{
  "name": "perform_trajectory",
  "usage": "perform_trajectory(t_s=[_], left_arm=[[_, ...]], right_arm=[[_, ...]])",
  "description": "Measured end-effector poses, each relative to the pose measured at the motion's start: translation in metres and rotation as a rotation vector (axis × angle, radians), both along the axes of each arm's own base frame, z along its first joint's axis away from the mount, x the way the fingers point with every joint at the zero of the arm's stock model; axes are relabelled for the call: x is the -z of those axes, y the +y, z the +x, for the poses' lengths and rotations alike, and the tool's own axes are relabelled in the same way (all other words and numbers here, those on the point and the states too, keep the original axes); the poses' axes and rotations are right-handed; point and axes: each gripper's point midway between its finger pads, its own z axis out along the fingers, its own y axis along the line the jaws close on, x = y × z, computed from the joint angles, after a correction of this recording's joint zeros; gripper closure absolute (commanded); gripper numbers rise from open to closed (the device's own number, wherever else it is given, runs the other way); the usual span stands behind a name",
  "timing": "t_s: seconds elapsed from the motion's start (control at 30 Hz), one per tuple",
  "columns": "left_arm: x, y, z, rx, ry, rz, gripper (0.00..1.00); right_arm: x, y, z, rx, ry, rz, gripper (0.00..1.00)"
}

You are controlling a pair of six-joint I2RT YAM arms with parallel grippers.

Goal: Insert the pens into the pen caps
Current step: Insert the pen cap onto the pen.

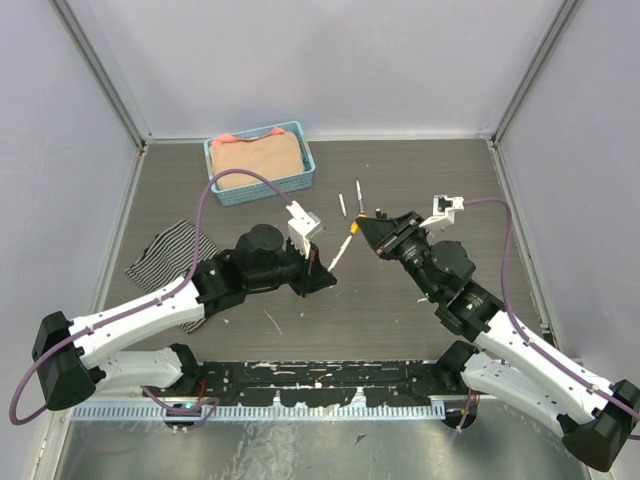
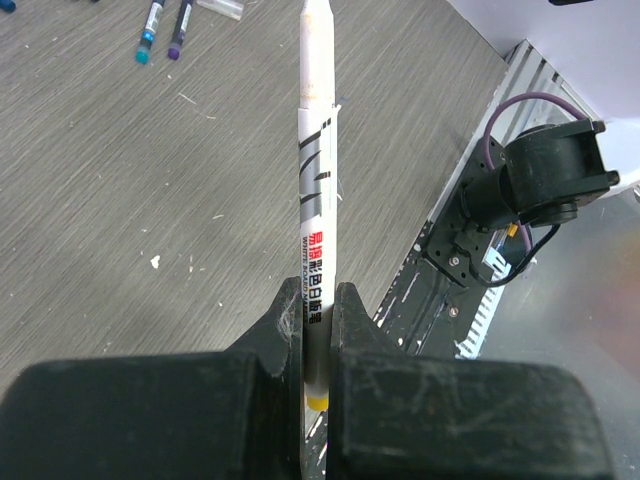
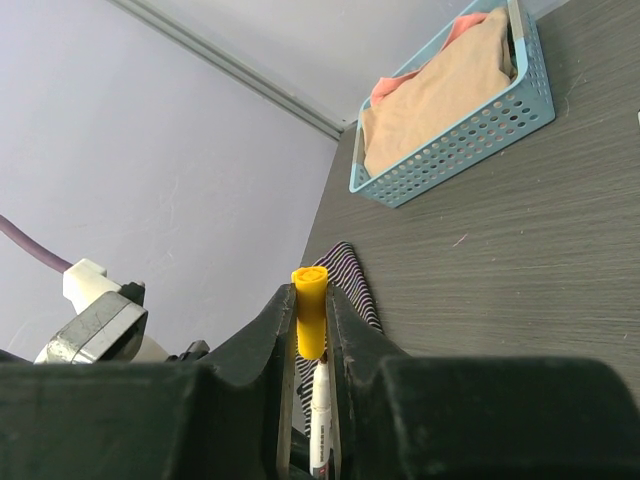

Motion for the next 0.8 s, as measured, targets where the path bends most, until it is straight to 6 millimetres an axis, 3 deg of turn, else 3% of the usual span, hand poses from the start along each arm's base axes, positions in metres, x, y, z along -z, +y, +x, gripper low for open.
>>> perform_trajectory(t_s=[0.8], left_arm=[[0.0002, 0.0004, 0.0009, -0.005, -0.002, 0.002, 1.00]], right_arm=[[0.0077, 0.0002, -0.0010, -0.005, 0.022, -0.021, 0.94]])
